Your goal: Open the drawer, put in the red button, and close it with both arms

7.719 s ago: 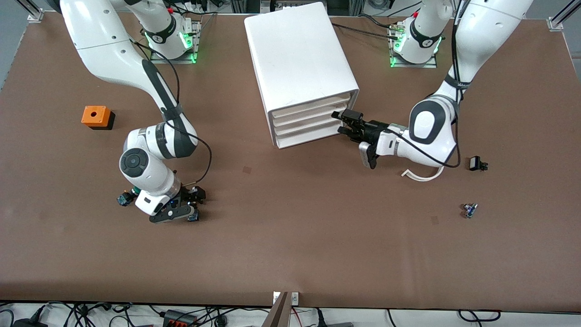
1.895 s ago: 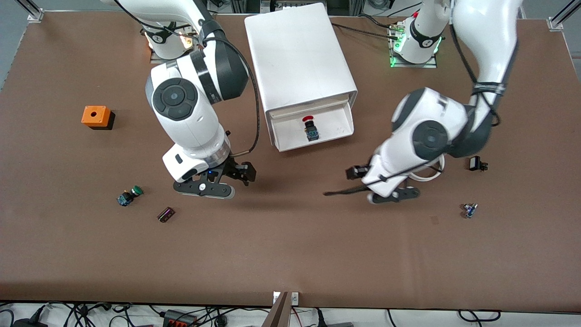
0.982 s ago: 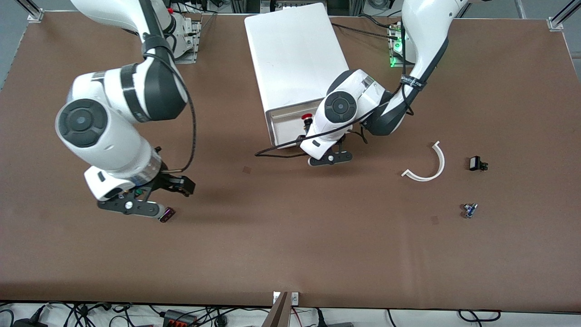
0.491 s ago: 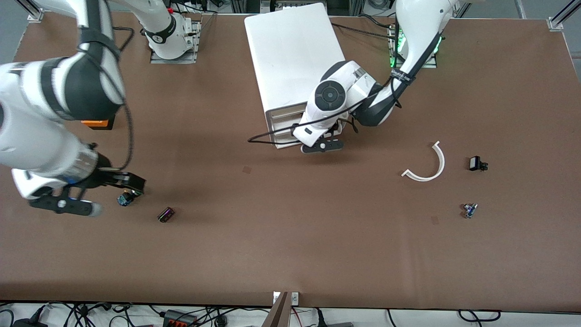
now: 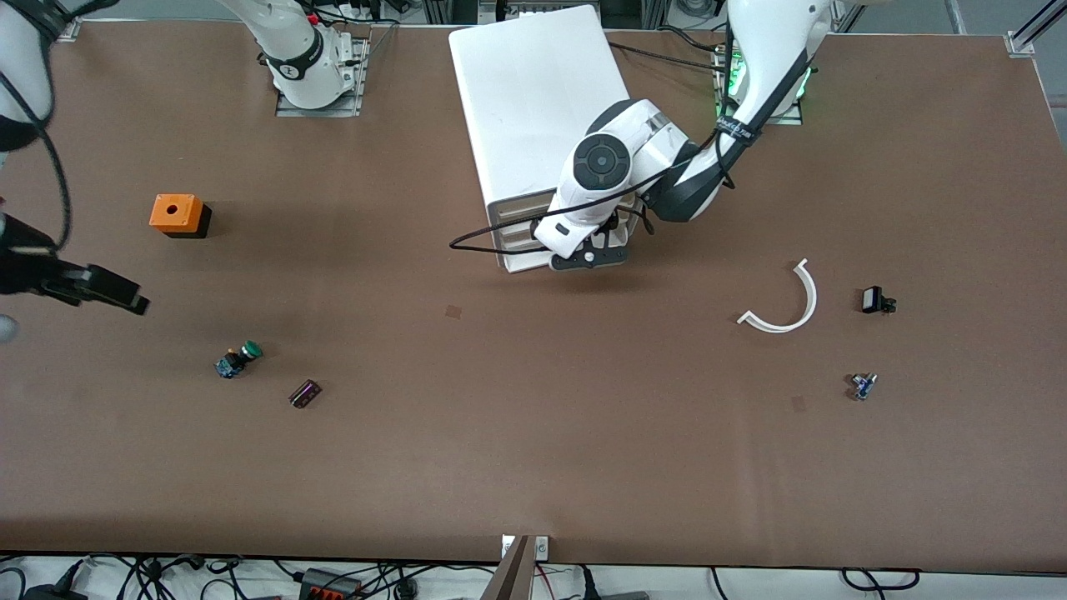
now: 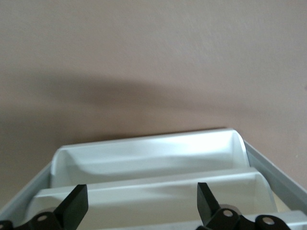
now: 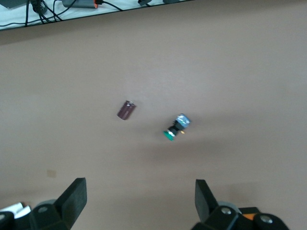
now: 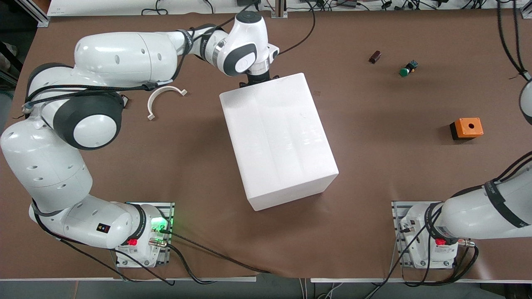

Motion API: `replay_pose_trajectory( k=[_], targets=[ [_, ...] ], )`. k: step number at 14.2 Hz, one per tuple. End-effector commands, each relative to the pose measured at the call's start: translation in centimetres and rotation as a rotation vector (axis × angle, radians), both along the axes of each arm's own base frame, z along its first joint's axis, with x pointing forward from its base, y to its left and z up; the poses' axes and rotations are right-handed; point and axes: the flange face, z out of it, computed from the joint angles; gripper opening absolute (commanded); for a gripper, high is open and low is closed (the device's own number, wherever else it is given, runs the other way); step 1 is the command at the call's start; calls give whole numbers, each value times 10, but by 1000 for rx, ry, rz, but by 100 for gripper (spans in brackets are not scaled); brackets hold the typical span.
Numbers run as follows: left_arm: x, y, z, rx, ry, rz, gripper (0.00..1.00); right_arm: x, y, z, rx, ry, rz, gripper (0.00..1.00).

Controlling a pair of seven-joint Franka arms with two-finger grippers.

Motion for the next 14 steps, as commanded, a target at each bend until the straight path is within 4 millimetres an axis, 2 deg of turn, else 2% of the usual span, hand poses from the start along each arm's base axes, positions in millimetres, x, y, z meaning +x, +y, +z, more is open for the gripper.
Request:
replay_pose_trajectory(
  k=[1,3,5,8,10,11,13,14],
  targets=[
    [37,58,43,69,-83,-22,100,-27,-9,12,-28,44,69,100],
    [60,91,69,106,-90,-30,100,-33,-12,14,-77,71,78,100],
    [88,142,105,118,-96,-9,100,-43,-9,13,-75,72,82,100],
    [123,229,153,122,-72,-67,100,-72,-7,1,-72,33,83,100],
    [141,289,180,81,-68,-151,100,-81,-8,-7,-70,33,82,100],
    [142,308,199,48,-75,-205,100,-80,-8,-5,-69,30,81,100],
    [136,351,228,-9,-107,-190,100,-77,-7,-3,-67,22,81,100],
    [129,351,237,-16,-121,-242,100,-76,-7,-3,-63,25,75,100]
  ],
)
